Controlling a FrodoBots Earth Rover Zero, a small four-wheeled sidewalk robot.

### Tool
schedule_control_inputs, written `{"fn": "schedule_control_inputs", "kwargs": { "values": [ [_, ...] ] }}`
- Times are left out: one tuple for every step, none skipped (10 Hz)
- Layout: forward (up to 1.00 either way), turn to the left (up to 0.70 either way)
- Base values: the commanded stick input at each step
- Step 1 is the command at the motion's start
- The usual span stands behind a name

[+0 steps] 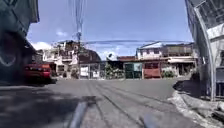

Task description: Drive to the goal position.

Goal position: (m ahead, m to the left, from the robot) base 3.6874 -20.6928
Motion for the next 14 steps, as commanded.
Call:
{"fn": "schedule_control_inputs", "kwargs": {
  "values": [
    [1.00,0.00],
    [1.00,-0.01],
    [1.00,-0.03],
    [1.00,-0.05],
    [1.00,-0.20],
    [1.00,-0.36],
    [1.00,-0.39],
    [1.00,-0.39],
    [1.00,-0.39],
    [1.00,-0.39],
    [1.00,-0.39],
    [1.00,-0.39],
    [1.00,-0.39],
    [1.00,-0.33]
  ]
}}
